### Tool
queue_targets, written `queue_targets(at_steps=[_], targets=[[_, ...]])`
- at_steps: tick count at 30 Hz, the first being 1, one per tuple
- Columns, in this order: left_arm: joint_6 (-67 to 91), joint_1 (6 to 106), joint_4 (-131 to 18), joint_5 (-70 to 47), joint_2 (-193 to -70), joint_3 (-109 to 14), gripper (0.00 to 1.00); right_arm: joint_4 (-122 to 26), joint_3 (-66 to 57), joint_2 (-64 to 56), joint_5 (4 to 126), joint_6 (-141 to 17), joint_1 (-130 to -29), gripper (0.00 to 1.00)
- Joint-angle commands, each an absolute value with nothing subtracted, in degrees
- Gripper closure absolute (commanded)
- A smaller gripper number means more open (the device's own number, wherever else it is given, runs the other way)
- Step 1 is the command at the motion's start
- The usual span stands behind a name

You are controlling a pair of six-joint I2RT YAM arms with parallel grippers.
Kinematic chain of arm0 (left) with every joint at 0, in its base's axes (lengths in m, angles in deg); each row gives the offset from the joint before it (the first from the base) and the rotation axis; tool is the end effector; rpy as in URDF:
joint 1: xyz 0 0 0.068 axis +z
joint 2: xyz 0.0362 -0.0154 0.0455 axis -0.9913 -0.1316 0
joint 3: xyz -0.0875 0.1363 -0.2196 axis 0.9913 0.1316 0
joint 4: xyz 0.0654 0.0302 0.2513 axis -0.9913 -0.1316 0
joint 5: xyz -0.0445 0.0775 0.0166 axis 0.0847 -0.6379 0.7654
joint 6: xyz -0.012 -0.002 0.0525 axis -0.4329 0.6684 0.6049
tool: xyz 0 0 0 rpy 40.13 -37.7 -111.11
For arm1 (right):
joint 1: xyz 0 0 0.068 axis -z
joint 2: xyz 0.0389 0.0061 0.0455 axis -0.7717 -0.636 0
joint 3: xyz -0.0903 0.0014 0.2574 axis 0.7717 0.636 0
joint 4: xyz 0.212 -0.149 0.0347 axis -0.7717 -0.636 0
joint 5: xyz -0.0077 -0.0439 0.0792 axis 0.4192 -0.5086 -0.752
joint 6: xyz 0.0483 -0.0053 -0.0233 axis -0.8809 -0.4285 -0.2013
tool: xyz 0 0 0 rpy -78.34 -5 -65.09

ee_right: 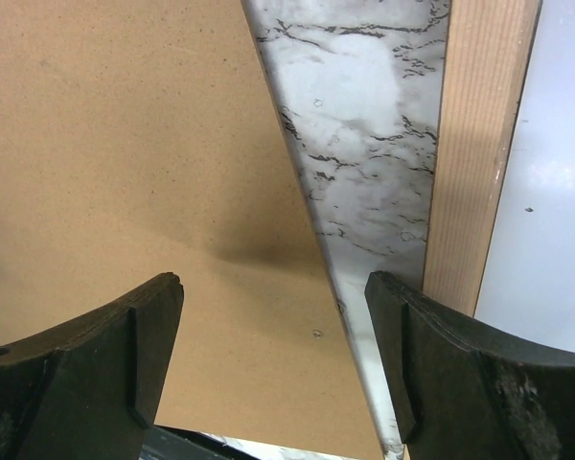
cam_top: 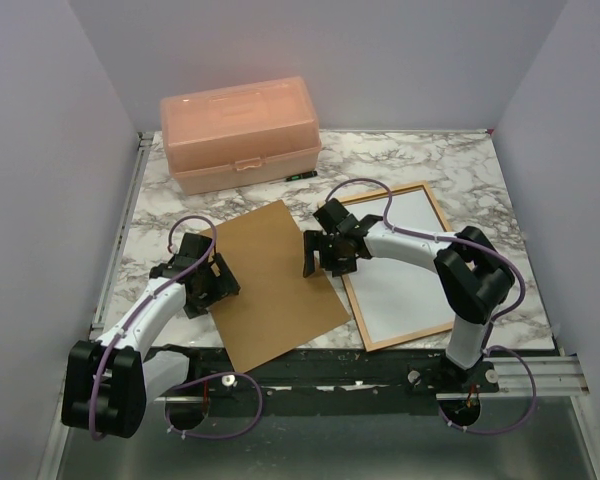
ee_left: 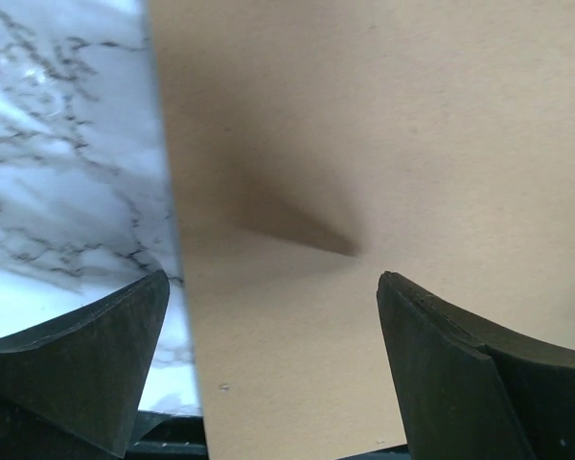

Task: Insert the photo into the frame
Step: Move the photo frame item to the center of the board.

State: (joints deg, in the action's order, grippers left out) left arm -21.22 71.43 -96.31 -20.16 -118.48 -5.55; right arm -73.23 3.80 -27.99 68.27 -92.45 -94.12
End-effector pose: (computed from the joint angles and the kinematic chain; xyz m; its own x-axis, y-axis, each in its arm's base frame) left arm 0.1723 -0.0334 0.1664 -0.7830 -0.5685 -0.2522 -0.5157 0.8202 -0.2477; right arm 0.2648 0.2558 0.1679 -0.9467 -0.0690 -0.3145 -0.1730 0.9328 0.3163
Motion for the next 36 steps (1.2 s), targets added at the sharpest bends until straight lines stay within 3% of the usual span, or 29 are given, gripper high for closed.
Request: queue_targets(at_steps=[1, 15, 28, 36], targets=[[-22.85, 70.92, -88.96, -13.65, -120.54, -2.20, 0.10, -71.30, 5.60, -30.75, 64.68, -91.89, -94.10, 0.14], [-22.99, 70.66, -84.21, -8.44, -120.24, -1.04, 0.13, -66.44, 9.36, -26.89, 54.36, -94.30, -94.10, 0.15], [-23.16, 69.73, -81.46, -3.46, -116.30, -1.27, 0.19, -68.40, 9.12, -15.90, 47.40, -96.47, -94.14, 0.15], [-25.59, 62.58, -79.12, -3.39, -119.35, -4.82, 0.21, -74.58, 13.49, -6.22, 53.14, -96.69, -94.10, 0.15]])
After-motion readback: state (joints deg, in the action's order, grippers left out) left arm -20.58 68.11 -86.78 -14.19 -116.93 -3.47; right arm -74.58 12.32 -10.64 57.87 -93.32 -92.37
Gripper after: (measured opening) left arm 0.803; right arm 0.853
